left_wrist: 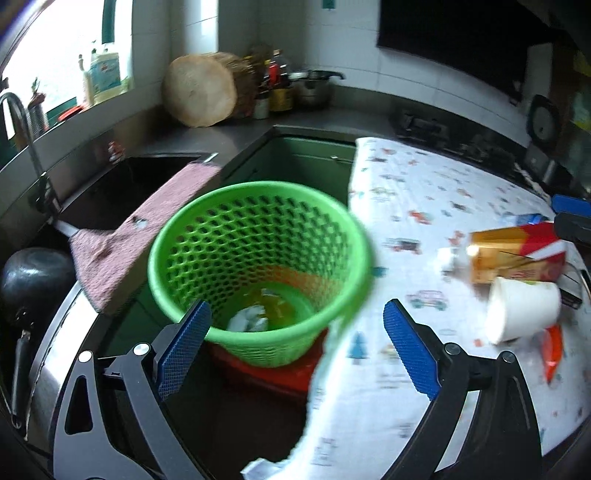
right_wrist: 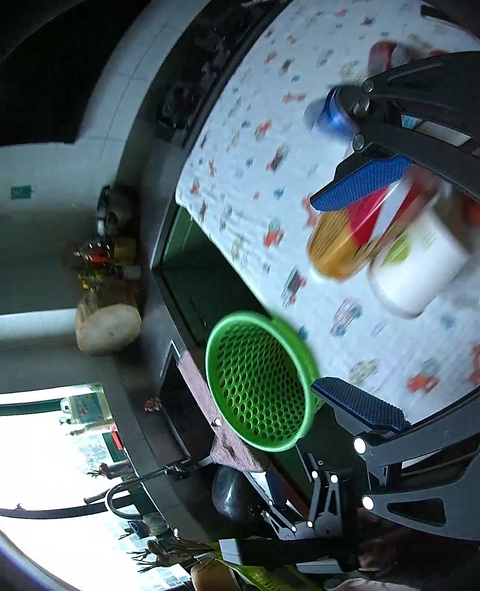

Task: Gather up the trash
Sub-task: 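Grasp the clear plastic cup with the left tool while the right tool grasps the orange snack wrapper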

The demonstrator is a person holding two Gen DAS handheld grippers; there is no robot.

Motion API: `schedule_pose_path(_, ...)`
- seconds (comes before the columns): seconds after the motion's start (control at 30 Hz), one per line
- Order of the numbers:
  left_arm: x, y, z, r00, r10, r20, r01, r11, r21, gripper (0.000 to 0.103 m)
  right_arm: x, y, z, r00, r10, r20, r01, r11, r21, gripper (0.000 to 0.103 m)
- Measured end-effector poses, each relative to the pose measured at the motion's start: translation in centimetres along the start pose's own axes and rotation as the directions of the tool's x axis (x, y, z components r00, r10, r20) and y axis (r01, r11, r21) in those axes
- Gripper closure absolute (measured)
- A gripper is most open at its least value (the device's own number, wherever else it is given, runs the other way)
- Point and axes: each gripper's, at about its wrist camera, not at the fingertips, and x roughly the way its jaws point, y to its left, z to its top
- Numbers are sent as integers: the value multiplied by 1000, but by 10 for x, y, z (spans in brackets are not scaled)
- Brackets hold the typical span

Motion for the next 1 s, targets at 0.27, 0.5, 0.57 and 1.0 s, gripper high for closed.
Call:
schedule_pose_path(0.27,-16,-52,-10,994,-105,-4,105,992,71,9,-51,-33,-41,998,-49,36,48,998,32,14)
schedule_pose_path(0.5,-32,-97,-29,978,-205,-33,208,968,138,7,-67,-56,-75,997,-74,30,72,994,80,14)
schedule_pose_path(0.57,-37,-109,-34,971,-234,-42,238,959,153,6,-69,-62,-82,996,-82,24,79,992,94,14)
schedule_pose_path(1.0,-32,-186,-67,937,-319,-143,349,888,301,5,-77,-82,-140,994,-105,-30,108,985,138,14)
